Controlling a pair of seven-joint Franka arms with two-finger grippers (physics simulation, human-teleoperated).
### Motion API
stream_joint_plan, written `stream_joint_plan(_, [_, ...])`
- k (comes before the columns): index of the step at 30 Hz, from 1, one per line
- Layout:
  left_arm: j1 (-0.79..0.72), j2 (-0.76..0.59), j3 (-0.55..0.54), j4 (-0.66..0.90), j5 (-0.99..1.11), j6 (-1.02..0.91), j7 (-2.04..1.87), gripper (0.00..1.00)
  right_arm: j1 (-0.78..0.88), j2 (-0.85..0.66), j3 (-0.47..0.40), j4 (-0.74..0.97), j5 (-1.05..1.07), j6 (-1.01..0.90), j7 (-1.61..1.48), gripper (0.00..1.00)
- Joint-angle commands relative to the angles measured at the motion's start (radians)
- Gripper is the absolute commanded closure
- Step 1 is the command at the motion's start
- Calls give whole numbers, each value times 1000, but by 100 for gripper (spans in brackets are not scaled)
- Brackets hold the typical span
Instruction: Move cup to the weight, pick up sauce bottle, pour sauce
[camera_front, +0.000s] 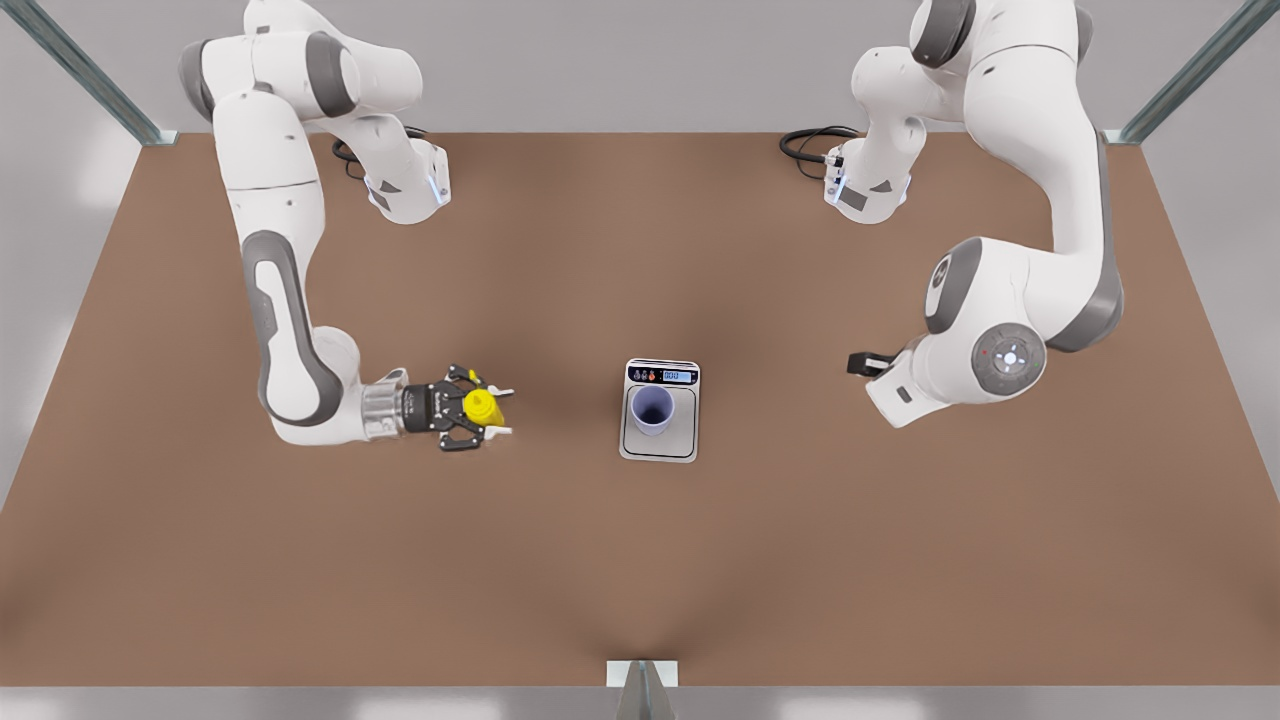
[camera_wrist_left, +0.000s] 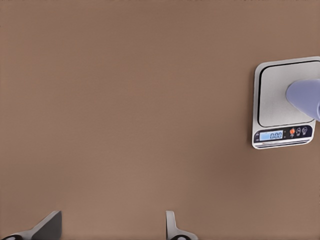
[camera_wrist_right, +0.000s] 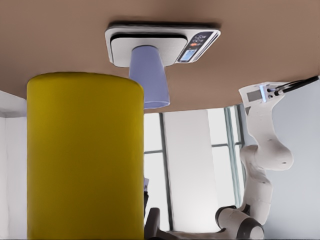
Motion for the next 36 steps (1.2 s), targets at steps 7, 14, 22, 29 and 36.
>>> stream_joint_plan(7, [0, 4, 0, -1, -3, 2, -2, 0, -66, 123, 3, -23, 43, 9, -168, 79])
stream_joint_plan(14, [0, 31, -5, -1, 7, 11, -2, 0, -97, 220, 3, -26, 24, -53, -354, 79])
stream_joint_plan(22, [0, 28, -6, -1, 7, 11, -2, 0, -95, 247, 3, -31, -26, -23, -397, 0])
stream_joint_plan(29, [0, 30, -6, -1, 5, 11, -3, 0, -95, 246, 3, -28, -36, -23, -397, 0])
stream_joint_plan(36, [0, 28, -8, 1, 5, 11, -3, 0, -98, 246, 3, -26, -48, -23, -400, 0])
